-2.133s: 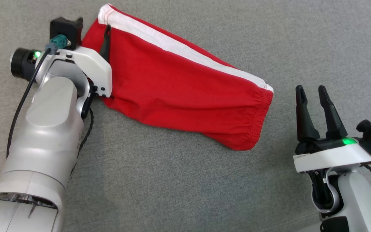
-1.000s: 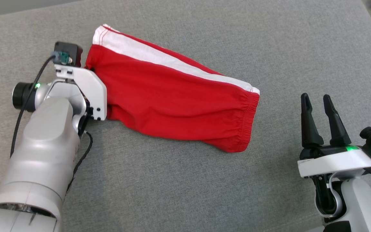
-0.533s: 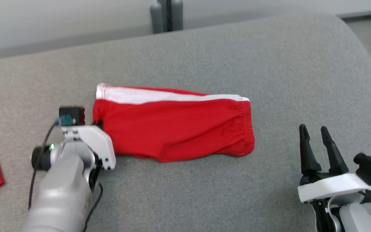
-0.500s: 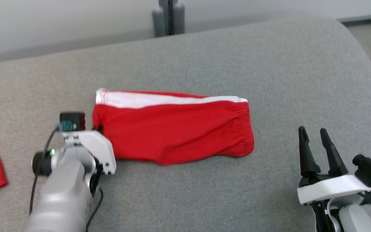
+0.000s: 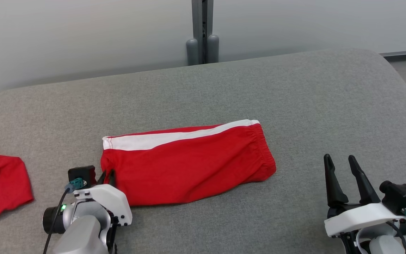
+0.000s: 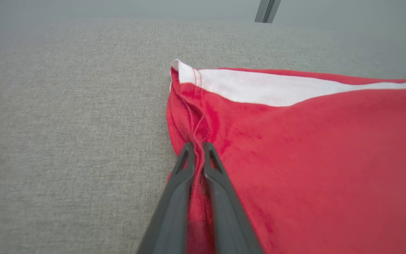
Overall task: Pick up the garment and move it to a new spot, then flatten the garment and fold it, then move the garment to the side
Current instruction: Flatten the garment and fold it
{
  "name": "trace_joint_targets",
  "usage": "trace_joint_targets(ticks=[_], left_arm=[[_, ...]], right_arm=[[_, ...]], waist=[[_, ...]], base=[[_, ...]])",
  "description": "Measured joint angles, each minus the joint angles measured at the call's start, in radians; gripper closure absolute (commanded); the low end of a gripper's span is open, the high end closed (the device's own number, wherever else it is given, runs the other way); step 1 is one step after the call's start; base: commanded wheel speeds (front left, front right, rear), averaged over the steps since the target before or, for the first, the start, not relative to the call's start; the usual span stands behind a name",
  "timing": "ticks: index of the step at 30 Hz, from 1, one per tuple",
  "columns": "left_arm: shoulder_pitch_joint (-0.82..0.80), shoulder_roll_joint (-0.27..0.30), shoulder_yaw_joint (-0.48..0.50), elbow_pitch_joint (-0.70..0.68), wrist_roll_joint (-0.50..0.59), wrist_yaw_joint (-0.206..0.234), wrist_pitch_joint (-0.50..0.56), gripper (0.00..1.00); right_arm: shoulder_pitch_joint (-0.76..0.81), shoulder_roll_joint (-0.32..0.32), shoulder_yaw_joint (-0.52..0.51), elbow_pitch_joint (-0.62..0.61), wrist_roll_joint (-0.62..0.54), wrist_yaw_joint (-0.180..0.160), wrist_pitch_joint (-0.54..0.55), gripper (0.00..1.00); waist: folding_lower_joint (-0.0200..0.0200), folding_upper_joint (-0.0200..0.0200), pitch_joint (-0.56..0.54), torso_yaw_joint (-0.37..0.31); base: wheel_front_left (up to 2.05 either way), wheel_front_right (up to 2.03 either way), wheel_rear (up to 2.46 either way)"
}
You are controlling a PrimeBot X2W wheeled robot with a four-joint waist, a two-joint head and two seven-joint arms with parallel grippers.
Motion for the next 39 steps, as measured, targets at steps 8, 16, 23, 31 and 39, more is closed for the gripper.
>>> trace_joint_targets(ticks=[8, 16, 23, 31, 39], left_arm=[[0.098, 0.004, -0.004, -0.288, 0.081, 0.085, -0.006, 0.00], [0.228, 0.010, 0.028, -0.493, 0.162, 0.093, -0.007, 0.00], [0.291, 0.007, 0.061, -0.587, 0.187, 0.084, -0.007, 0.00], [0.333, 0.002, 0.058, -0.687, 0.212, 0.072, -0.007, 0.00], [0.347, 0.001, 0.032, -0.716, 0.191, 0.066, -0.007, 0.00]], right_arm=[[-0.014, -0.001, -0.006, 0.002, -0.031, 0.000, 0.000, 0.00], [-0.060, 0.000, -0.008, 0.073, -0.078, 0.000, 0.000, 0.00], [-0.107, 0.001, -0.009, 0.172, -0.103, 0.000, 0.000, 0.00], [-0.148, 0.001, -0.026, 0.307, -0.100, 0.000, 0.000, 0.00], [-0.164, 0.001, -0.015, 0.372, -0.090, 0.000, 0.000, 0.00]], waist=[[0.0000, 0.0000, 0.012, 0.057], [0.0000, 0.0000, 0.022, 0.140], [0.0000, 0.0000, 0.037, 0.204], [0.0000, 0.0000, 0.075, 0.269], [0.0000, 0.0000, 0.104, 0.280]], base=[[0.00, 0.00, 0.00], [0.00, 0.00, 0.00], [0.00, 0.00, 0.00], [0.00, 0.00, 0.00], [0.00, 0.00, 0.00]])
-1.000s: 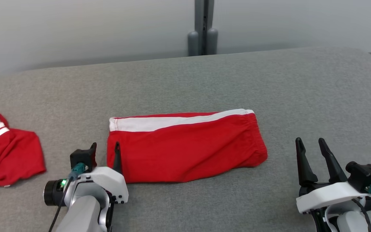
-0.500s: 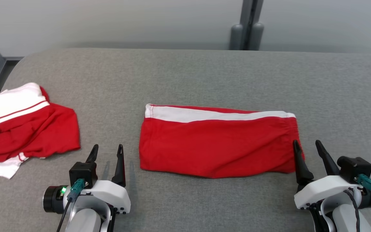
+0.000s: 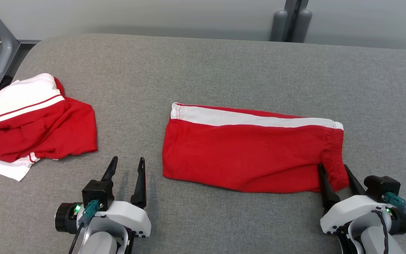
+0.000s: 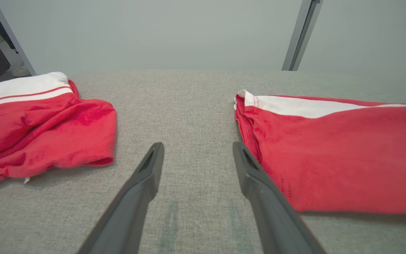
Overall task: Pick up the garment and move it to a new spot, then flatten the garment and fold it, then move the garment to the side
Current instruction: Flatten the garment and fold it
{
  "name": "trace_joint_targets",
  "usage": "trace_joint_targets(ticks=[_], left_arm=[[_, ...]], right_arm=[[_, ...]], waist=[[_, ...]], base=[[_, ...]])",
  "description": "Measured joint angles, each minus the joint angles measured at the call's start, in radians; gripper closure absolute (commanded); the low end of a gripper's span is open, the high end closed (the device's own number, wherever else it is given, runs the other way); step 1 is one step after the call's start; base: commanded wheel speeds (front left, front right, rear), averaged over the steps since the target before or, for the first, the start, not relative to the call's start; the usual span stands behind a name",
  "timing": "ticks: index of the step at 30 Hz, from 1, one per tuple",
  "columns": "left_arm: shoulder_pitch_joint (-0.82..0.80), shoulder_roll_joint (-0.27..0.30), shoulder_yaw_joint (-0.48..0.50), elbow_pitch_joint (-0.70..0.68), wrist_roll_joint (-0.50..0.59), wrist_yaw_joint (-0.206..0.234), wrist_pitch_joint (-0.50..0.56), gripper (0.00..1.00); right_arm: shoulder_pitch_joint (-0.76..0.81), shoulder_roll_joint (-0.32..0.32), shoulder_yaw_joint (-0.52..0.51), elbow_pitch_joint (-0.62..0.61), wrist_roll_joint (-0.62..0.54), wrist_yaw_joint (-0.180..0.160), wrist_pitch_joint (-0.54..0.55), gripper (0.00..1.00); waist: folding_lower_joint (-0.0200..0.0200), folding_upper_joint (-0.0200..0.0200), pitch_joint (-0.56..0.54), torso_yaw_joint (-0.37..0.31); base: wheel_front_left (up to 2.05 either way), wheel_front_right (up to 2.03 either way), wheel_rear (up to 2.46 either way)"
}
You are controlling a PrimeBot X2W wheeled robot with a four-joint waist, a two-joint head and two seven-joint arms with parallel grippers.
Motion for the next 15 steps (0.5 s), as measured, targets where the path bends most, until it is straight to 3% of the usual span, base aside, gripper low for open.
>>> trace_joint_targets(ticks=[6, 7, 8, 11, 12, 15], left_arm=[[0.007, -0.001, -0.017, -0.024, -0.005, 0.007, 0.000, 0.00], [0.010, 0.000, -0.020, -0.025, -0.007, 0.009, 0.000, 0.00], [0.013, 0.000, -0.022, -0.026, -0.007, 0.010, 0.000, 0.00], [0.014, -0.001, -0.028, -0.027, -0.010, 0.010, 0.000, 0.00], [0.014, 0.000, -0.029, -0.027, -0.010, 0.010, 0.000, 0.00], [0.014, -0.001, -0.030, -0.023, -0.013, 0.009, 0.000, 0.00]], right_arm=[[-0.014, -0.001, 0.012, 0.025, 0.010, 0.000, -0.004, 0.02], [-0.016, -0.001, 0.014, 0.029, 0.011, 0.000, -0.004, 0.11], [-0.018, -0.001, 0.015, 0.032, 0.012, 0.000, -0.004, 0.43], [-0.024, 0.000, 0.024, 0.044, 0.019, 0.000, -0.004, 0.90], [-0.025, 0.000, 0.027, 0.045, 0.026, 0.000, -0.004, 1.00], [-0.028, 0.001, 0.026, 0.040, 0.043, 0.000, -0.004, 1.00]], waist=[[0.0000, 0.0000, 0.009, -0.001], [0.0000, 0.0000, 0.010, -0.001], [0.0000, 0.0000, 0.011, 0.000], [0.0000, 0.0000, 0.010, 0.000], [0.0000, 0.0000, 0.009, -0.001], [-0.0001, 0.0000, 0.006, -0.005]], base=[[0.00, 0.00, 0.00], [0.00, 0.00, 0.00], [0.00, 0.00, 0.00], [0.00, 0.00, 0.00], [0.00, 0.00, 0.00], [0.00, 0.00, 0.00]])
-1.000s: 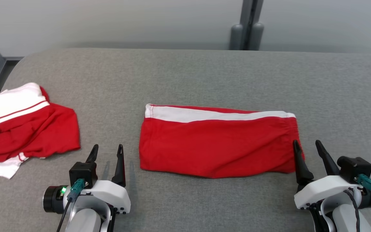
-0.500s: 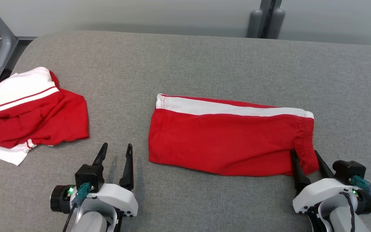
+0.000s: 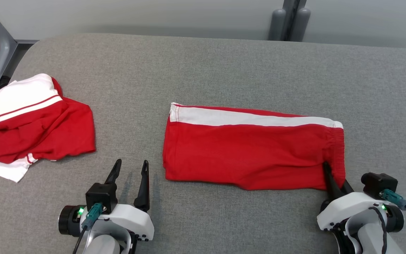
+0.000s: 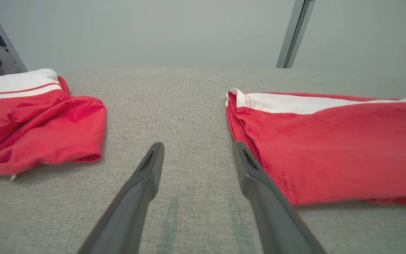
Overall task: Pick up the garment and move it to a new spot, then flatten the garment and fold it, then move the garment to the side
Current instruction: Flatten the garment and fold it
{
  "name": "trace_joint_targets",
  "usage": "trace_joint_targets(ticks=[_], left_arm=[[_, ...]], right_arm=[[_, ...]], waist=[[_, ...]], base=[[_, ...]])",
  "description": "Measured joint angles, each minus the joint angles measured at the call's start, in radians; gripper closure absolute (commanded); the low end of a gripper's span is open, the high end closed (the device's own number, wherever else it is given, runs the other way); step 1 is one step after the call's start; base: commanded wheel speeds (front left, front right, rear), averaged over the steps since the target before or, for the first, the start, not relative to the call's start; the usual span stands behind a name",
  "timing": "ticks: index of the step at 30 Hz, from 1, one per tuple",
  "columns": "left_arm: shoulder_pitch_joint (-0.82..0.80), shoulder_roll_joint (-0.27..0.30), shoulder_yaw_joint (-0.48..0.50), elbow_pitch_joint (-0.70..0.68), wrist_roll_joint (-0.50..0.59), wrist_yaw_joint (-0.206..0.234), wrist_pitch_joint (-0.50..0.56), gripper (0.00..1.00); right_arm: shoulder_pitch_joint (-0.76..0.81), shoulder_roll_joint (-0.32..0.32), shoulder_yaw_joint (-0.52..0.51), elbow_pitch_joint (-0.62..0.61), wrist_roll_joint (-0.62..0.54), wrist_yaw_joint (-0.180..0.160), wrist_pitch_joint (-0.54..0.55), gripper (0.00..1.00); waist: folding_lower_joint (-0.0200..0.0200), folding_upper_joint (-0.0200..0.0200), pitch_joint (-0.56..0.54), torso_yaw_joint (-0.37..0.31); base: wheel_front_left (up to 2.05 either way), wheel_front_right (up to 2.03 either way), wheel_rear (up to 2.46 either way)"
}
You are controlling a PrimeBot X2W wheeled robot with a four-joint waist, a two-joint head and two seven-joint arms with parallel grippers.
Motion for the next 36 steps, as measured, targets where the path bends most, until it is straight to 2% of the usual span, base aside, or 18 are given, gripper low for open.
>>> trace_joint_targets(ticks=[9, 14, 18, 25, 36], left_arm=[[0.006, 0.000, -0.004, 0.011, -0.003, -0.001, 0.000, 0.00], [0.007, 0.000, -0.021, 0.017, -0.015, -0.001, 0.000, 0.00], [0.009, 0.000, -0.045, 0.023, -0.031, -0.001, 0.000, 0.00], [0.020, 0.000, -0.078, 0.022, -0.056, 0.001, 0.000, 0.00], [0.027, 0.000, -0.129, 0.017, -0.086, 0.011, 0.000, 0.00]], right_arm=[[-0.016, -0.001, 0.012, -0.102, 0.011, 0.000, 0.002, 1.00], [-0.043, -0.012, 0.101, -0.185, 0.006, 0.000, 0.002, 1.00], [-0.070, -0.019, 0.230, -0.221, 0.005, 0.000, 0.002, 1.00], [-0.121, -0.020, 0.388, -0.169, 0.038, 0.000, 0.002, 1.00], [-0.211, -0.008, 0.493, -0.033, 0.062, 0.000, 0.002, 1.00]], waist=[[0.0000, 0.0000, -0.016, -0.024], [0.0000, 0.0000, -0.023, -0.027], [0.0000, 0.0000, -0.027, -0.007], [0.0000, 0.0000, -0.035, 0.060], [0.0000, 0.0000, -0.033, 0.205]], base=[[0.00, 0.00, 0.00], [0.00, 0.00, 0.00], [0.00, 0.00, 0.00], [0.00, 0.00, 0.00], [0.00, 0.00, 0.00]])
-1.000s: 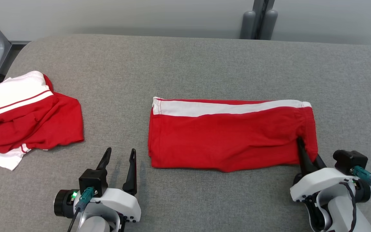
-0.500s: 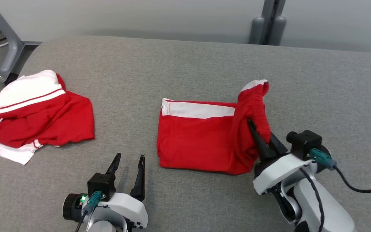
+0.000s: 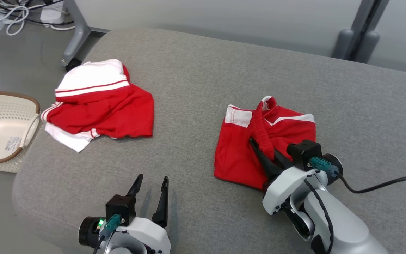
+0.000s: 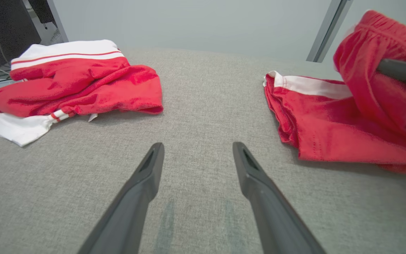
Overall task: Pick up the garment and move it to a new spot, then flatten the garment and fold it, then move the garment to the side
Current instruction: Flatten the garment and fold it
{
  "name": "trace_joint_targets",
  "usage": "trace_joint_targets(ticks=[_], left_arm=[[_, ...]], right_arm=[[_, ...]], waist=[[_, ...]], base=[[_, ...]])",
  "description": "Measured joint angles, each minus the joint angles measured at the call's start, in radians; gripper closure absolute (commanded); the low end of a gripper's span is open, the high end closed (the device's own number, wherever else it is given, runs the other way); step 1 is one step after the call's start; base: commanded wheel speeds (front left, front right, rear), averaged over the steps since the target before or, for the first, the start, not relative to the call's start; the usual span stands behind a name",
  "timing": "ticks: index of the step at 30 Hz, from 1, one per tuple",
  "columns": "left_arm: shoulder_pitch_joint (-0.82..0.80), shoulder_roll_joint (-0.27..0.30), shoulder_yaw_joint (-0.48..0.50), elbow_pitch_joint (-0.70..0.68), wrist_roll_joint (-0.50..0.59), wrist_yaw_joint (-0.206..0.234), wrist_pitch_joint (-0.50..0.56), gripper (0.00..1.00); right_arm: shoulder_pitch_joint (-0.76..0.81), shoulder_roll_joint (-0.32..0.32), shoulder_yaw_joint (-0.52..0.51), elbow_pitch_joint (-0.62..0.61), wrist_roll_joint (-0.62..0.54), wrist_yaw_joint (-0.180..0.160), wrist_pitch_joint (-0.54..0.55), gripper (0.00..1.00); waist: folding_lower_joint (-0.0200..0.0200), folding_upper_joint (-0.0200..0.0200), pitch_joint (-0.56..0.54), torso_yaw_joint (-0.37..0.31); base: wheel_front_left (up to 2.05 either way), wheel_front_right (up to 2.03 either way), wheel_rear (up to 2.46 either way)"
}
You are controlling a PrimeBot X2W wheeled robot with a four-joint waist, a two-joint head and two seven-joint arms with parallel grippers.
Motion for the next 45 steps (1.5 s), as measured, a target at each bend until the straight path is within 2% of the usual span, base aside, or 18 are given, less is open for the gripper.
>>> trace_joint_targets(ticks=[1, 2, 3, 4, 8, 14, 32, 45], left_arm=[[0.002, 0.000, -0.002, -0.001, -0.004, 0.003, 0.000, 0.00], [0.004, 0.000, -0.004, -0.001, -0.005, 0.005, 0.000, 0.00], [0.007, 0.000, -0.005, -0.001, -0.005, 0.007, 0.000, 0.00], [0.010, 0.000, -0.005, 0.000, -0.005, 0.007, 0.000, 0.00], [0.012, 0.000, 0.003, 0.000, -0.005, 0.008, 0.000, 0.00], [0.013, 0.000, 0.018, -0.007, 0.003, 0.012, 0.000, 0.00], [0.025, 0.000, 0.078, -0.039, 0.051, 0.011, 0.000, 0.00], [0.087, 0.000, 0.180, -0.055, 0.125, -0.003, 0.000, 0.00]], right_arm=[[-0.011, 0.001, 0.003, 0.015, 0.000, 0.000, 0.000, 1.00], [-0.018, 0.001, 0.007, 0.024, 0.001, 0.000, 0.000, 0.82], [-0.027, 0.001, 0.012, 0.030, 0.003, 0.000, 0.000, 0.53], [-0.035, 0.002, 0.018, 0.036, 0.003, 0.000, 0.000, 0.00], [-0.055, 0.006, 0.037, 0.012, 0.035, 0.000, 0.000, 0.00], [-0.057, 0.007, 0.025, -0.018, 0.045, 0.000, 0.000, 0.00], [0.147, -0.005, -0.295, -0.115, -0.115, 0.000, 0.000, 0.00], [0.315, 0.005, -0.451, -0.189, -0.185, 0.000, 0.000, 0.00]], waist=[[0.0000, 0.0000, 0.001, 0.013], [0.0000, 0.0000, 0.002, 0.024], [0.0000, 0.0000, 0.003, 0.035], [0.0000, 0.0000, 0.004, 0.045], [0.0000, 0.0000, 0.007, 0.066], [0.0000, 0.0000, 0.002, 0.049], [0.0000, 0.0000, -0.039, -0.101], [0.0000, 0.0000, -0.099, -0.237]], base=[[0.00, 0.00, 0.00], [0.00, 0.00, 0.00], [0.00, 0.00, 0.00], [0.00, 0.00, 0.00], [0.00, 0.00, 0.00], [0.00, 0.00, 0.00], [0.00, 0.00, 0.00], [0.00, 0.00, 0.00]])
